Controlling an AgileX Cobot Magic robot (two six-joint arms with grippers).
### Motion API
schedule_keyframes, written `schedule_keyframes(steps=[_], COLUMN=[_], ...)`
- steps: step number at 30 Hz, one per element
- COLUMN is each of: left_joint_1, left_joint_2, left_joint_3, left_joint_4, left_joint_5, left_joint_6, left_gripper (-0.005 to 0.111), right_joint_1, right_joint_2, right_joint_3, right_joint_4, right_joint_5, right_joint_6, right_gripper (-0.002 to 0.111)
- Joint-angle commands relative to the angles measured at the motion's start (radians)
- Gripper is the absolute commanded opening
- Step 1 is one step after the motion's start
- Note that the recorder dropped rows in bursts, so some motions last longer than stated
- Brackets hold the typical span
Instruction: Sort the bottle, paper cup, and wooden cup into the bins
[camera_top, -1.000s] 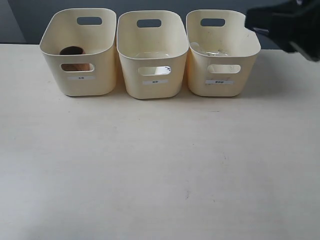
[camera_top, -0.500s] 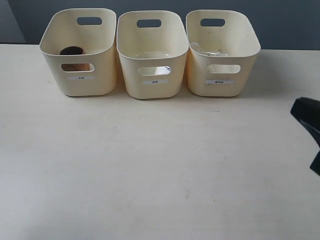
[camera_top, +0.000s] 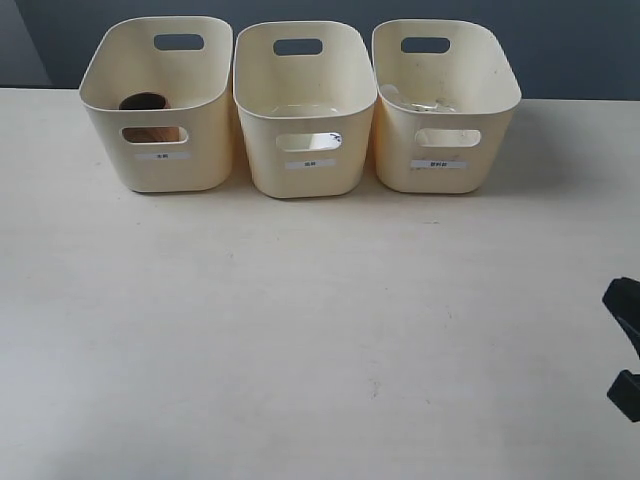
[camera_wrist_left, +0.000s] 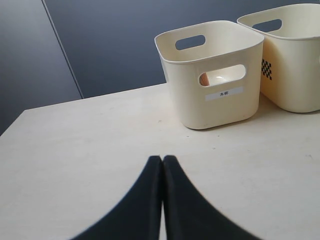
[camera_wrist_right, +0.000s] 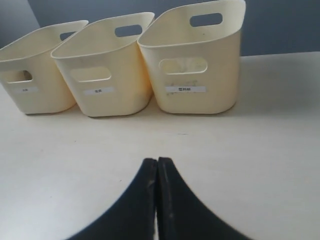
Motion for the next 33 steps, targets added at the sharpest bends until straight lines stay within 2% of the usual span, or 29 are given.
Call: schedule_keyframes(steps=[1,6,12,14,19,23,28,33], left_joint_1=[-0.003,-0.003,-0.003,-0.003,-0.003,-0.003,-0.003,-0.003], left_joint_2=[-0.005,-0.005,-0.005,-0.005,-0.005,-0.005,-0.005,-0.005], left_joint_3=[0.001,0.001,0.001,0.001,0.001,0.001,0.001,0.001], left_joint_4=[-0.003,-0.003,-0.003,-0.003,-0.003,-0.003,-0.003,-0.003], left_joint_5=[-0.001,-0.001,-0.001,-0.001,-0.001,-0.001,-0.001,-0.001], left_joint_6=[-0.002,-0.002,-0.002,-0.002,-0.002,-0.002,-0.002,-0.002], left_gripper=[0.0,0.0,0.0,0.0,0.0,0.0,0.0,0.0], right_joint_1=[-0.005,-0.005,-0.003,-0.032,-0.189,-0.264,-0.313,-0.313], right_joint_2=[-0.017,-0.017,-0.017,-0.047,-0.3,-0.301,-0.301,-0.301], right_joint_3=[0.005,0.005,0.005,0.005,0.005,0.005,0.005,0.005], right_joint_4=[0.0,0.0,0.0,0.0,0.0,0.0,0.0,0.0], right_joint_5=[0.049,0.141,0.141,0.109,-0.118,-0.162,-0.167,-0.169], right_joint_6=[-0.005,-0.005,-0.005,-0.005,-0.03,-0.062,-0.09,-0.094], right_gripper=[-0.001,-0.001,-0.001,-0.001,-0.001,-0.001,-0.001,-0.001])
